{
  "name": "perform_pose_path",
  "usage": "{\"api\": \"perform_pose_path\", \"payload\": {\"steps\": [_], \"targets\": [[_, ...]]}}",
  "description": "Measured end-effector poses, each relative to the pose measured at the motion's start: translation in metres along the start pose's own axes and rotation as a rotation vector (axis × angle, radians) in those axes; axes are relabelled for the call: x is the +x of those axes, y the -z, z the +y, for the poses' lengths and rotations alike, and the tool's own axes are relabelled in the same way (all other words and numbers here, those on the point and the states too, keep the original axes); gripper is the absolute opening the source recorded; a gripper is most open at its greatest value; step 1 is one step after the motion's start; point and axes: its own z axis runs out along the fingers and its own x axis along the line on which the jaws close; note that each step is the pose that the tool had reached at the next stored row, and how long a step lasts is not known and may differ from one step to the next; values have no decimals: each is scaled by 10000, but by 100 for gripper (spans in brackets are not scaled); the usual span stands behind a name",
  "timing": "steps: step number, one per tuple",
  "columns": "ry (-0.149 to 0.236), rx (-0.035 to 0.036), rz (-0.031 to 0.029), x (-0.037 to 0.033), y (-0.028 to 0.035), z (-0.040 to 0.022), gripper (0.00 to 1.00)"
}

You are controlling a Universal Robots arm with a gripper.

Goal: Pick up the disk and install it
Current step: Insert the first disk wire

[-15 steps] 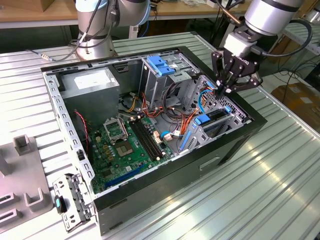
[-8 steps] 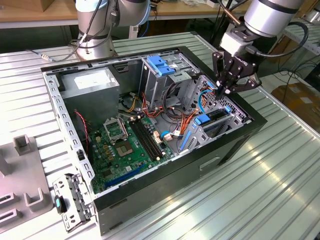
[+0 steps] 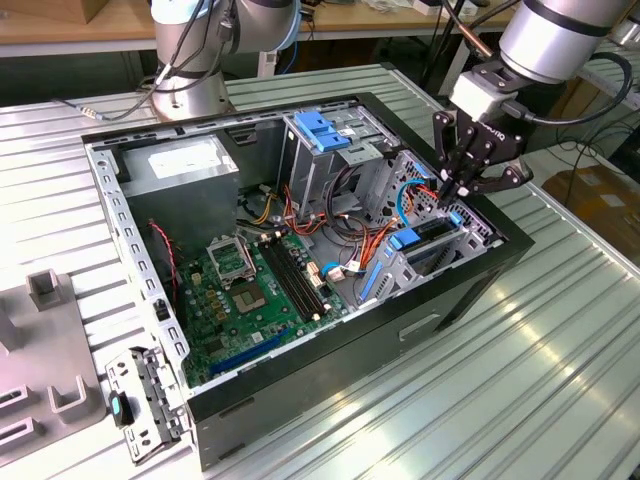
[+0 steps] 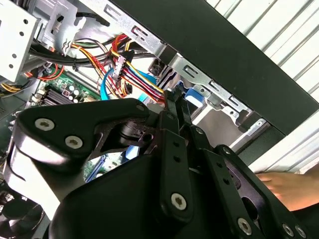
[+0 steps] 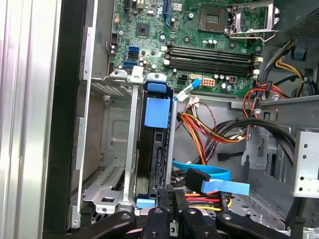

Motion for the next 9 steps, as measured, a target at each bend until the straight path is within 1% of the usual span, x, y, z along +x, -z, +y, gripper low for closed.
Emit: {"api": "perform_pose_path", "payload": {"steps": [9], "targets": [[0,0,0,4,0,0,16]]}}
